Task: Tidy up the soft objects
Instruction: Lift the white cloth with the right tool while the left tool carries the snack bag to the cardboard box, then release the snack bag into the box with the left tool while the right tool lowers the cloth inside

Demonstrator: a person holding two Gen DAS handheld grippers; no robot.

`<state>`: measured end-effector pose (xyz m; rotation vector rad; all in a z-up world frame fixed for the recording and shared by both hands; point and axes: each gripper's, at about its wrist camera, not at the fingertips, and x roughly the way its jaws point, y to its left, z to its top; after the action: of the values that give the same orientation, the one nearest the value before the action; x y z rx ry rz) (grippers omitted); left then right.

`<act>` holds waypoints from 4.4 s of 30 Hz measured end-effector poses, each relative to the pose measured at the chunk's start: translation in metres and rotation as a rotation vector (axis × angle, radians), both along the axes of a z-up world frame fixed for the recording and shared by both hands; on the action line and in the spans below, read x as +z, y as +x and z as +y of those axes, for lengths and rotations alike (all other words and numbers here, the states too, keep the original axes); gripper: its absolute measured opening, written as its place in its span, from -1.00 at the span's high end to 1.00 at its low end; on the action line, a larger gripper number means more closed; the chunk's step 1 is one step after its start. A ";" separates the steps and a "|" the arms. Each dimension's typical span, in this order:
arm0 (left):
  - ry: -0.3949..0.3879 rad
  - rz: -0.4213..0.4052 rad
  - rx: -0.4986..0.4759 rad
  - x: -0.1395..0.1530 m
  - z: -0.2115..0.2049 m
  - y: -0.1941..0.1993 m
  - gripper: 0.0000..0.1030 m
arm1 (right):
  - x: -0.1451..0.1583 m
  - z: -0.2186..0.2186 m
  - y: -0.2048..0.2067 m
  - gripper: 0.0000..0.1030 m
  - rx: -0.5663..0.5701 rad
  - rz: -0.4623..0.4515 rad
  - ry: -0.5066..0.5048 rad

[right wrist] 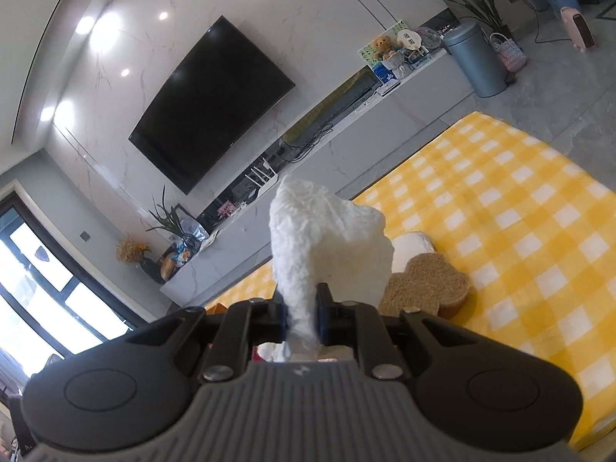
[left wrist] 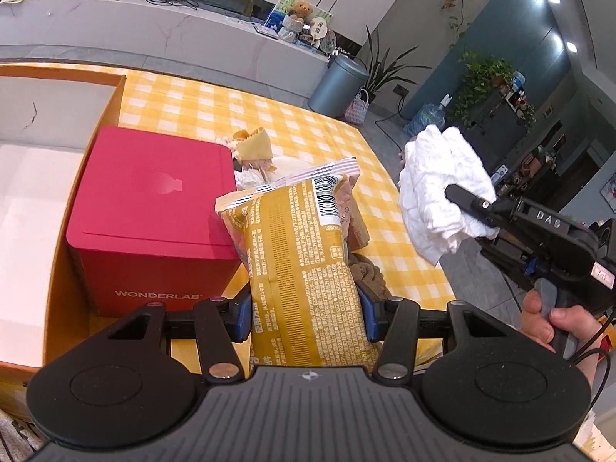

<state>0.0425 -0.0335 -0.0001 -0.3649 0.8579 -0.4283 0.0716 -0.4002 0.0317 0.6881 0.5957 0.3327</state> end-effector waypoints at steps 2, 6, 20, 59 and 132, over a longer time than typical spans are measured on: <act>0.009 -0.017 -0.006 0.003 0.002 -0.002 -0.15 | 0.000 0.002 0.000 0.75 0.001 0.004 -0.008; -0.006 -0.045 -0.004 0.013 0.008 -0.009 -0.15 | 0.002 0.008 0.000 0.75 0.005 0.014 -0.025; 0.010 -0.148 0.142 0.055 0.066 -0.036 -0.15 | 0.028 0.078 -0.014 0.75 0.148 -0.042 -0.130; 0.696 0.023 0.439 -0.023 0.128 -0.015 -0.27 | -0.010 0.347 0.006 0.75 0.508 0.079 -0.432; 0.257 -0.181 0.668 0.011 0.232 -0.069 -0.82 | -0.058 0.450 0.049 -0.14 0.633 0.285 -0.805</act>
<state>-0.0263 0.1986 0.0107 -0.3453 0.5602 0.2641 0.1205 0.0502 -0.0260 -0.2552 1.1317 0.5360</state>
